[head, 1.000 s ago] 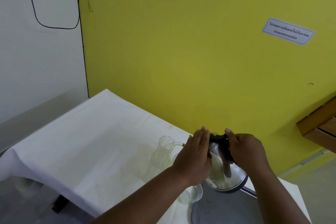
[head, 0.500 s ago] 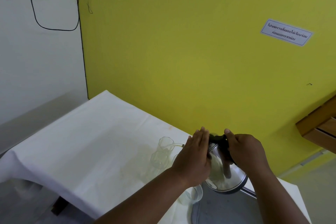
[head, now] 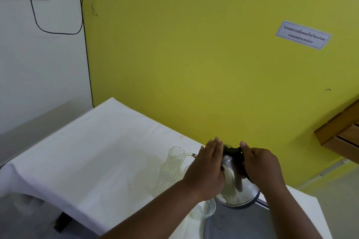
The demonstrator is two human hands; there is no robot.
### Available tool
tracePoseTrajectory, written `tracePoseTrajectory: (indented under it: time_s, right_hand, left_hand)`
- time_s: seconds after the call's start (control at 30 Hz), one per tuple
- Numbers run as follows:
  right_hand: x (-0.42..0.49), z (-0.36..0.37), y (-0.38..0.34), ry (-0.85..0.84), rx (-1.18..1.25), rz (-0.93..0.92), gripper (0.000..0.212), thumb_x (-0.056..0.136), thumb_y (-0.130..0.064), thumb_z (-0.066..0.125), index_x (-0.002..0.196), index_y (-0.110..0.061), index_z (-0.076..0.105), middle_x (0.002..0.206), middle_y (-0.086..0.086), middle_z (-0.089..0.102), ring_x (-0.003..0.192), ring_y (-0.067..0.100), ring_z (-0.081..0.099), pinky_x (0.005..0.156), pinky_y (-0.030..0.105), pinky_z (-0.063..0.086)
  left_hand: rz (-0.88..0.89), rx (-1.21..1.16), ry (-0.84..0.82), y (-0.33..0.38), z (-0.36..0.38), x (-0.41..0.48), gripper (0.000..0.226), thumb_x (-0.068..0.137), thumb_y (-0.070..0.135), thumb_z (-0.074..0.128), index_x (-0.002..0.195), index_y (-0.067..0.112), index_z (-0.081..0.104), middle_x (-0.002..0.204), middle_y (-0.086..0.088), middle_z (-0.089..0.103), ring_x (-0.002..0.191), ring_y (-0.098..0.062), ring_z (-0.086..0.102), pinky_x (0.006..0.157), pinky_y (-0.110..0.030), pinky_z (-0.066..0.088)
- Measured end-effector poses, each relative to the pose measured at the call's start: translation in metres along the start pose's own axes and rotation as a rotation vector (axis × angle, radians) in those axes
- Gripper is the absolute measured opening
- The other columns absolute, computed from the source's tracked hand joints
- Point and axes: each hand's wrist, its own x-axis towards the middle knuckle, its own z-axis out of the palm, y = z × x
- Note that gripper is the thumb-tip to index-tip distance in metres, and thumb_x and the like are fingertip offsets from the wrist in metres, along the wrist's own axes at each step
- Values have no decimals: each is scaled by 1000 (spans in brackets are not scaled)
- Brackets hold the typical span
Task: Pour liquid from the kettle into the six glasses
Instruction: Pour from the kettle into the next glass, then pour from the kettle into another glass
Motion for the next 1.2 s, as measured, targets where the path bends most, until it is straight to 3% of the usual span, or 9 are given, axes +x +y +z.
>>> tracePoseTrajectory:
  time_s: [0.13, 0.33, 0.47, 0.63, 0.7, 0.77, 0.87, 1.03, 1.2]
  right_hand:
    - [-14, 13, 9, 56, 199, 113, 60, 95, -38, 46, 48, 0, 47, 46, 14, 50, 48, 28, 43, 52, 34, 32]
    - [-29, 32, 19, 70, 491, 233, 55, 96, -37, 46, 53, -6, 62, 57, 13, 64, 57, 29, 52, 60, 37, 39]
    - [-36, 26, 20, 123, 636, 275, 54, 95, -38, 47, 53, -5, 60, 43, 2, 49, 52, 25, 42, 58, 33, 34]
    - [-44, 13, 29, 141, 741, 288, 62, 88, -50, 48, 70, 8, 58, 51, 14, 45, 55, 21, 38, 59, 35, 34]
    - [-48, 10, 37, 122, 713, 287, 69, 81, -60, 47, 78, 7, 62, 58, 25, 56, 56, 23, 45, 59, 36, 38]
    - [-51, 6, 47, 107, 632, 255, 66, 85, -58, 46, 73, 4, 65, 58, 22, 63, 54, 24, 49, 60, 35, 39]
    - [-60, -1, 60, 85, 477, 202, 56, 94, -42, 46, 56, -4, 65, 42, 7, 57, 49, 26, 48, 58, 35, 40]
    - [-74, -1, 71, 6, 283, 195, 56, 94, -39, 47, 55, -2, 63, 54, 14, 66, 63, 34, 60, 67, 40, 47]
    - [-80, -1, 74, -45, 144, 140, 56, 95, -35, 46, 47, -9, 54, 49, 6, 61, 56, 24, 56, 58, 33, 41]
  left_hand:
    - [11, 34, -22, 1, 2, 0, 65, 90, 15, 33, 150, 2, 13, 160, -16, 5, 146, -30, 0, 118, -43, 2]
    - [54, 96, 38, 4, 8, 2, 73, 80, 27, 15, 147, 0, 24, 158, -17, 14, 146, -33, 4, 116, -44, 1]
    - [138, 163, 86, 17, 4, 6, 70, 79, 23, 21, 145, 1, 28, 156, -18, 20, 146, -33, 6, 116, -48, 7]
    - [200, 253, 123, 38, 1, 2, 62, 85, 20, 34, 144, 3, 28, 156, -18, 22, 145, -34, 5, 115, -54, 12]
    - [195, 266, 120, 47, 3, -5, 64, 83, 19, 30, 144, 3, 28, 156, -19, 22, 145, -35, 5, 115, -53, 11]
    - [168, 278, 101, 52, 7, -14, 65, 82, 21, 24, 144, 3, 28, 156, -19, 22, 145, -37, 6, 116, -53, 9]
    - [122, 295, 54, 55, 19, -31, 67, 81, 24, 25, 144, 2, 28, 156, -19, 22, 144, -39, 8, 114, -56, 11]
    - [85, 278, -18, 51, 43, -55, 69, 81, 25, 27, 145, 1, 28, 157, -18, 21, 145, -35, 7, 114, -57, 10]
    - [82, 219, -109, 41, 57, -66, 75, 79, 30, 24, 149, 2, 17, 158, -17, 15, 146, -30, 9, 115, -50, 12]
